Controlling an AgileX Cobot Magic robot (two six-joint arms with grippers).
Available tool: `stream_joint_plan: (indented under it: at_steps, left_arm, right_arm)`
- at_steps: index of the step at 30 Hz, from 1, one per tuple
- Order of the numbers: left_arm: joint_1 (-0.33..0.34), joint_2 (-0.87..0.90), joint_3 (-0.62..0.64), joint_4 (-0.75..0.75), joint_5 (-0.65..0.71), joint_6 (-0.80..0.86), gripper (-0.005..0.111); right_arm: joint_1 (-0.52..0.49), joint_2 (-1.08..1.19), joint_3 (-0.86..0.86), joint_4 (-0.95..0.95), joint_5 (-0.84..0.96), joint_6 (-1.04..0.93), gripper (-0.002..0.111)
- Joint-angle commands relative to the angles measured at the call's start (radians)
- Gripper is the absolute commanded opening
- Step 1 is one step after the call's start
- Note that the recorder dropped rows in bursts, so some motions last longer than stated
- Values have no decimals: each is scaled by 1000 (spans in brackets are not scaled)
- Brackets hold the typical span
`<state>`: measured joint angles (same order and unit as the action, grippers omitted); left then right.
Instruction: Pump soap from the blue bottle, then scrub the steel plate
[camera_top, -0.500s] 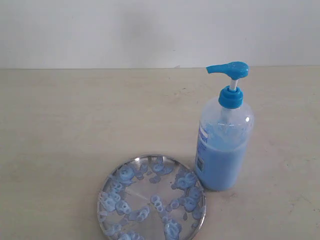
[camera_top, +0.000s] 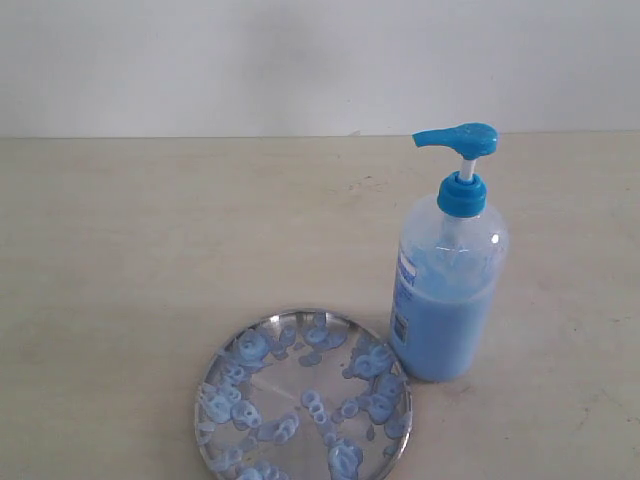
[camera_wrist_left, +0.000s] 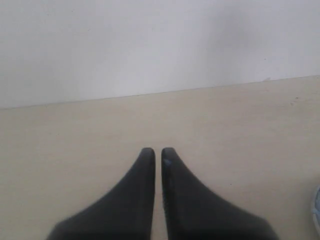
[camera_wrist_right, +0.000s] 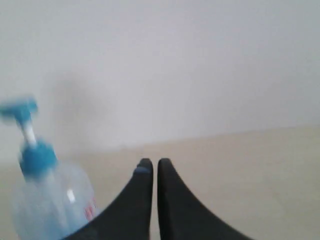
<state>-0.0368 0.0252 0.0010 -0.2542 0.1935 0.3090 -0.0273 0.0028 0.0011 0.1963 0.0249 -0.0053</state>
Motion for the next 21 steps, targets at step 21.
stream_joint_plan:
  at_steps: [21]
  left_arm:
    - [2,1,-1,-9,-14,2,4]
  right_arm:
    - [30,95,-1,-213,-56,560,0]
